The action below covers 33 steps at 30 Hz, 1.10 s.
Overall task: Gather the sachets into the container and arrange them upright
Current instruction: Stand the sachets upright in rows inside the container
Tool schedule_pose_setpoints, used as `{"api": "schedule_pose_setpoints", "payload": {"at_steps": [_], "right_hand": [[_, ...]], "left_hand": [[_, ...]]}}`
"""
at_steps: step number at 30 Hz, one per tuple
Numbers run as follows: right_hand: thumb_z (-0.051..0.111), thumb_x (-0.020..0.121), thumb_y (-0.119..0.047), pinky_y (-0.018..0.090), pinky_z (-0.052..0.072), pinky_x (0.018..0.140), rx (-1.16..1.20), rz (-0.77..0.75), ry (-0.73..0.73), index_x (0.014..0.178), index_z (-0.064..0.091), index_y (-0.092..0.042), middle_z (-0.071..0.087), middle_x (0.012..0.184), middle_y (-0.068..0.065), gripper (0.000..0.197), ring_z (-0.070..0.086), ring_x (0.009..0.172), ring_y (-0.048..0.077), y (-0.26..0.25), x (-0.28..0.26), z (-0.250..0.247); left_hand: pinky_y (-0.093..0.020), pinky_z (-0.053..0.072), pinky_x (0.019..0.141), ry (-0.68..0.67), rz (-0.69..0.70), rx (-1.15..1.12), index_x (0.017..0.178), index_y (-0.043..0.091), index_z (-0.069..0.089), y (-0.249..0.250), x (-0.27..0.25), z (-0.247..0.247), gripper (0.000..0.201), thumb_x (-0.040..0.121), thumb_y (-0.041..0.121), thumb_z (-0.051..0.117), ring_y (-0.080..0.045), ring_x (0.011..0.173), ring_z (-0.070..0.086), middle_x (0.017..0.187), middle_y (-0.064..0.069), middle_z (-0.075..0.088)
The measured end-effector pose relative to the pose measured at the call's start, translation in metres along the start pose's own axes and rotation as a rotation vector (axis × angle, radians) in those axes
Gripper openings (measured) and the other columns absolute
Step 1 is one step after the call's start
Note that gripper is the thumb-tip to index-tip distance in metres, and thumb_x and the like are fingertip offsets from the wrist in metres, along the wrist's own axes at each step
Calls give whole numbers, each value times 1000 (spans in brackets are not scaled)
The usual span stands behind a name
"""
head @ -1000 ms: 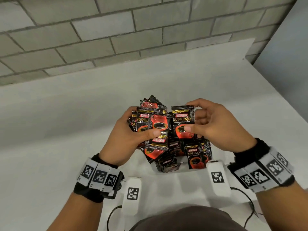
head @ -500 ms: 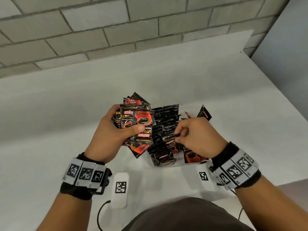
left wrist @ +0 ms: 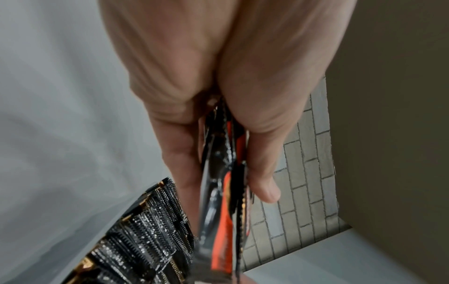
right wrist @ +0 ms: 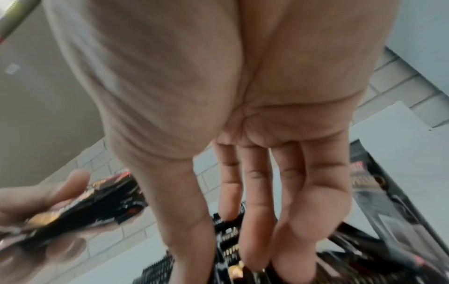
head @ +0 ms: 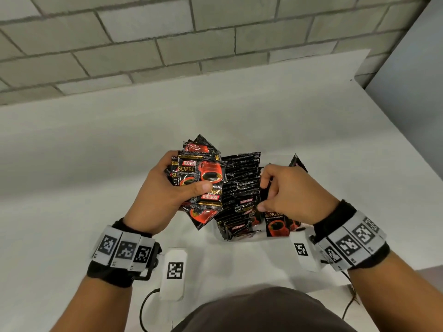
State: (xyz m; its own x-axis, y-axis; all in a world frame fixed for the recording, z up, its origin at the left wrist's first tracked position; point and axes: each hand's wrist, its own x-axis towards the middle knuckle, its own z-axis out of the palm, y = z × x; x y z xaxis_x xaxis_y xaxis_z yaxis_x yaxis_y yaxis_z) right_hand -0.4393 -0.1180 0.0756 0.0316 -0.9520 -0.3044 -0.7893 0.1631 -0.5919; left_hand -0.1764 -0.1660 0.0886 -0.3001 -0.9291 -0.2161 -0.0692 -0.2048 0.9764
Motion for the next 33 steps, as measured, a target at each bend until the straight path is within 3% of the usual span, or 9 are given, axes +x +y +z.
{"api": "schedule_pose_setpoints", "payload": {"at_steps": [3, 6, 11, 14, 18, 21, 25, 30, 33], "right_hand": [[82, 80, -26, 23, 47, 63, 72, -58, 149, 88, 62, -27, 70, 71, -5, 22, 63, 61, 4, -7, -6, -14], [81, 82, -27, 26, 54, 67, 373, -193, 280, 89, 67, -26, 70, 83, -5, 15, 65, 72, 13, -31, -16, -26], [86, 78, -20, 27, 56, 70, 311, -353, 158, 120, 60, -30, 64, 92, -6, 50, 64, 77, 14, -55, -11, -30], [83, 78, -10, 34, 55, 76, 326, -292, 147, 119, 62, -35, 62, 85, -5, 52, 63, 76, 18, -49, -4, -32], [70, 86, -4, 33, 50, 87, 299, -272, 181, 102, 71, -33, 67, 96, -8, 34, 66, 91, 15, -32, -5, -41], [70, 86, 2, 29, 50, 78, 559, -240, 312, 87, 69, -19, 72, 85, -2, 21, 68, 79, 16, -27, -8, -46], [74, 84, 5, 24, 47, 50, 866, -188, 486, 81, 62, -9, 68, 70, 10, 19, 58, 51, 18, -36, -13, -40], [73, 81, 14, 47, 60, 60, 933, -83, 143, 118, 50, -12, 62, 77, 17, 51, 70, 61, 38, -41, -15, -27], [80, 77, 6, 44, 62, 62, 715, -90, -17, 124, 52, -23, 75, 81, 9, 61, 73, 67, 35, -40, -19, -30]], "left_hand": [[-50, 61, 85, -40, 5, 16, 127, 17, 59, 4, 0, 6, 69, 65, 15, 87, -28, 103, 75, 115, -8, 76], [-51, 61, 87, -85, 4, 7, 129, 15, 58, 5, 1, 15, 68, 67, 11, 87, -29, 105, 75, 115, -8, 75], [-53, 59, 90, -174, -26, -83, 131, 12, 57, 4, 6, 27, 71, 70, 6, 91, -36, 108, 72, 119, -15, 73], [-57, 58, 89, -167, -49, -153, 134, 15, 56, 5, 6, 26, 68, 73, 16, 86, -39, 113, 70, 125, -16, 71], [-58, 60, 81, -97, -70, -125, 132, 17, 57, 5, 6, 23, 60, 79, 15, 84, -38, 107, 72, 121, -13, 73], [-42, 62, 70, -80, -60, -60, 128, 17, 58, 5, 5, 27, 60, 75, 16, 86, -31, 97, 76, 110, -8, 76], [-42, 62, 79, -123, -33, -30, 128, 16, 58, 4, 6, 39, 65, 70, 15, 87, -30, 100, 75, 111, -10, 76], [-41, 60, 85, -131, 9, -79, 128, 12, 57, 7, 11, 52, 66, 69, 12, 86, -29, 101, 74, 112, -12, 75], [-42, 60, 86, -107, 29, -63, 127, 14, 58, 9, 12, 53, 62, 72, 15, 85, -29, 103, 74, 113, -10, 76]]}}
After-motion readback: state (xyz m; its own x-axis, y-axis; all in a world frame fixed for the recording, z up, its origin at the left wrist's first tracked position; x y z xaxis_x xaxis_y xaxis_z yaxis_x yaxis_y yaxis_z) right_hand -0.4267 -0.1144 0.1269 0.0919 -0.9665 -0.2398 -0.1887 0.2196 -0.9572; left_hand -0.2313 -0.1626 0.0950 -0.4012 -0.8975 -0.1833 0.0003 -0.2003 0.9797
